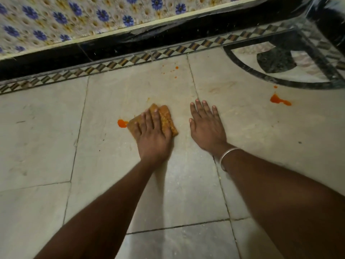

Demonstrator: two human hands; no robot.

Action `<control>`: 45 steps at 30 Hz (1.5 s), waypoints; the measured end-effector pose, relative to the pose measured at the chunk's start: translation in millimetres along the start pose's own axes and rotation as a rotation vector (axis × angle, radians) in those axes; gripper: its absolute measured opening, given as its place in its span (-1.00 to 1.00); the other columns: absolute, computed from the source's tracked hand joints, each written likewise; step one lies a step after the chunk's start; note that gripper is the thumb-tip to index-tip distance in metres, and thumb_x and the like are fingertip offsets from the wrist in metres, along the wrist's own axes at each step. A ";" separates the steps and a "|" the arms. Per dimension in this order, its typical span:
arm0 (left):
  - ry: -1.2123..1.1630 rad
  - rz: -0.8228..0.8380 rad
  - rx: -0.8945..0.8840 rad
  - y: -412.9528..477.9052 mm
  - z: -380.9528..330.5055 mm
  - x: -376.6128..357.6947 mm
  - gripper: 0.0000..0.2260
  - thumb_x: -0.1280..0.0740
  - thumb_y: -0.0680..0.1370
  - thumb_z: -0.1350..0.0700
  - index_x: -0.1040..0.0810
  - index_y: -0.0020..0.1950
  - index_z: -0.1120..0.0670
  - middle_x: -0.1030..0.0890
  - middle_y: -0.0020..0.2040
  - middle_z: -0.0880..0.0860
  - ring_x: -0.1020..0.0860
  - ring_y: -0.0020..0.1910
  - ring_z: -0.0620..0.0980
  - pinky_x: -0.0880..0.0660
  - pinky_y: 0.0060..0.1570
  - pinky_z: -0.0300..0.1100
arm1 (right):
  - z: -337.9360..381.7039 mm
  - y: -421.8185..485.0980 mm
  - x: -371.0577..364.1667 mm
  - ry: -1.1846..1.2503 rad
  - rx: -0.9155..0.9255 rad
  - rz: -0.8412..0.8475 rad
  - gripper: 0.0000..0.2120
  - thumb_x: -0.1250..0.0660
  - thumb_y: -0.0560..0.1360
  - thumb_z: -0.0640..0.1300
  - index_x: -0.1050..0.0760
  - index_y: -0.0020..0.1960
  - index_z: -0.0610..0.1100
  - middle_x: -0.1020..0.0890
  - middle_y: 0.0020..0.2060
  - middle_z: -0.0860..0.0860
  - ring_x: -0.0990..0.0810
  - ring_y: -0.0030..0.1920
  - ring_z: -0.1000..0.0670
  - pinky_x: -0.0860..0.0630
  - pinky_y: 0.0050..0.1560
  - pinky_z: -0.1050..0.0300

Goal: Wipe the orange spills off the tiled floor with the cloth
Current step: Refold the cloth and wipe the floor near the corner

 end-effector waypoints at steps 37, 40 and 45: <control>-0.527 -0.082 0.127 -143.9 -45.7 34.6 -0.76 -0.19 0.71 0.13 -0.55 0.31 -0.04 -0.62 0.16 -0.04 -0.58 0.08 -0.12 -0.49 0.02 -0.43 | 0.7 -4.8 6.9 0.145 0.013 0.012 -0.34 0.21 0.60 0.08 -0.14 0.64 -0.10 -0.14 0.64 -0.06 -0.06 0.64 -0.09 0.08 0.61 -0.05; -1.021 -0.088 0.405 -112.5 -5.6 46.9 -0.81 -0.21 0.73 0.07 -0.62 0.19 0.03 -0.70 0.03 -0.04 -0.65 -0.02 -0.04 -0.54 -0.03 -0.23 | -6.4 -7.3 5.6 0.213 0.016 0.029 -0.43 0.11 0.67 0.04 -0.14 0.64 -0.07 -0.11 0.65 -0.04 -0.02 0.65 -0.06 0.13 0.60 0.00; -1.815 -0.006 0.757 -54.3 48.3 45.4 -0.74 -0.21 0.71 0.14 -0.69 0.09 0.18 -0.71 0.00 0.27 -0.72 -0.06 0.21 -0.68 0.04 0.10 | -6.2 -17.9 1.9 0.205 -0.023 0.043 -0.47 -0.08 0.71 -0.03 -0.11 0.65 -0.03 -0.06 0.65 -0.01 0.03 0.65 -0.04 0.17 0.59 0.01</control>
Point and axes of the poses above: each hand's wrist, its own y-axis towards the middle knuckle, its own x-axis out of the back of the hand, z = x × y, the point moved 8 cm from there along y, towards the middle knuckle
